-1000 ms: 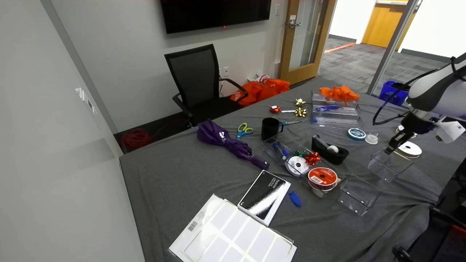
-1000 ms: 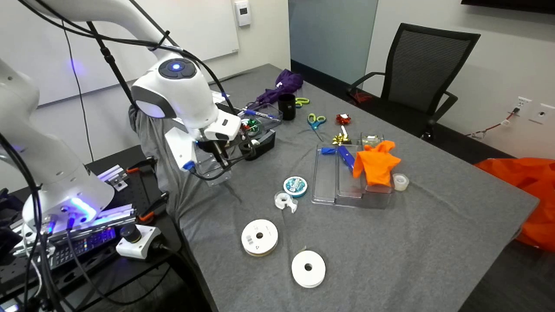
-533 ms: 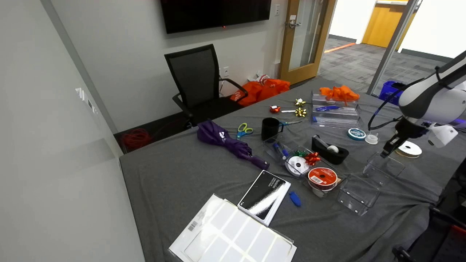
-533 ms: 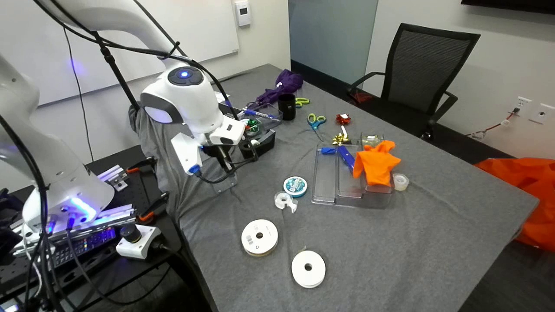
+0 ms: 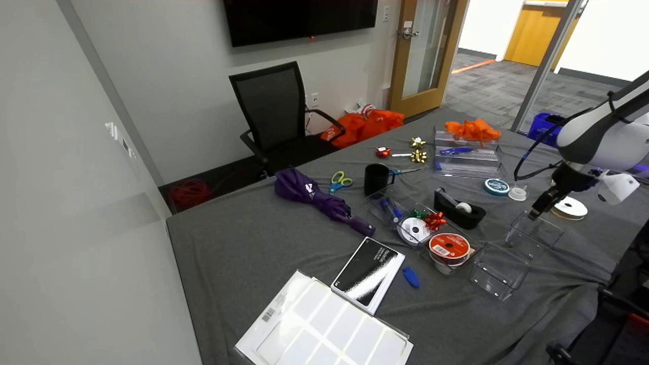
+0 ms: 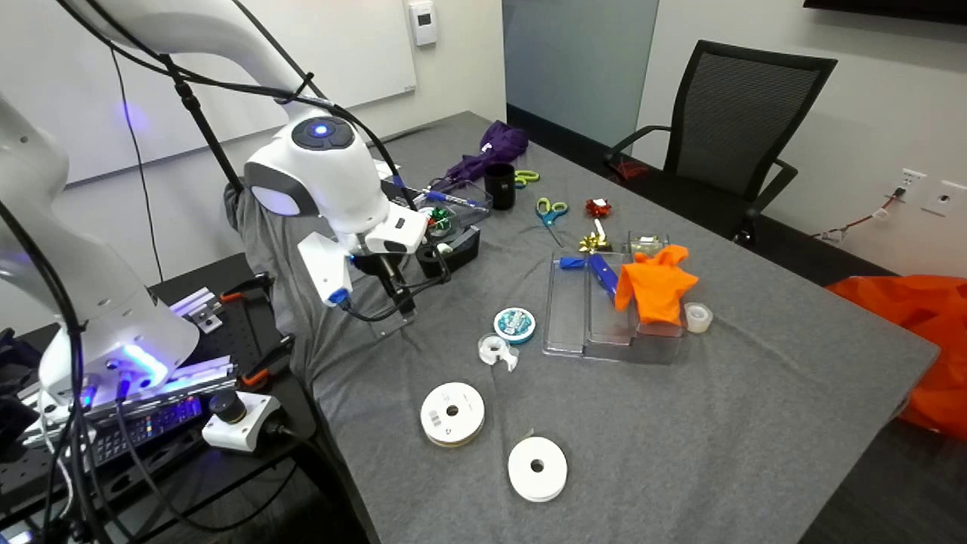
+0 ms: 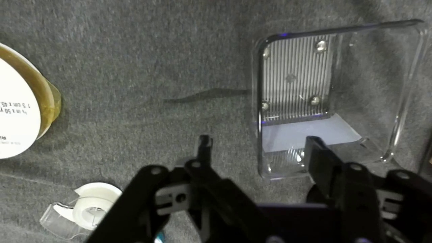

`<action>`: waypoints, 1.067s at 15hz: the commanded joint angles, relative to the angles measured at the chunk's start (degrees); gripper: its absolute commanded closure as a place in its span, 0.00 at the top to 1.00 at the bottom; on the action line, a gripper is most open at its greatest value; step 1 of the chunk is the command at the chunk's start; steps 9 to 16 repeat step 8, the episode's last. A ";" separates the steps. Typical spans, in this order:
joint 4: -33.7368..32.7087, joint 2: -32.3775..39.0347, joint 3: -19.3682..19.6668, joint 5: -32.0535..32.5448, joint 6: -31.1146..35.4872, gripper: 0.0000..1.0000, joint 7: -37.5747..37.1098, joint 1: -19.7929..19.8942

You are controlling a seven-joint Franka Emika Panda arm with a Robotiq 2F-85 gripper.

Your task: Move the two stationary holders to the left and separate them

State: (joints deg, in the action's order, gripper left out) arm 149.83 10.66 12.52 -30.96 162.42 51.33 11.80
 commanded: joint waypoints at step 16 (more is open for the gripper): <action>3.33 -13.85 6.87 9.62 -14.01 1.00 3.60 2.85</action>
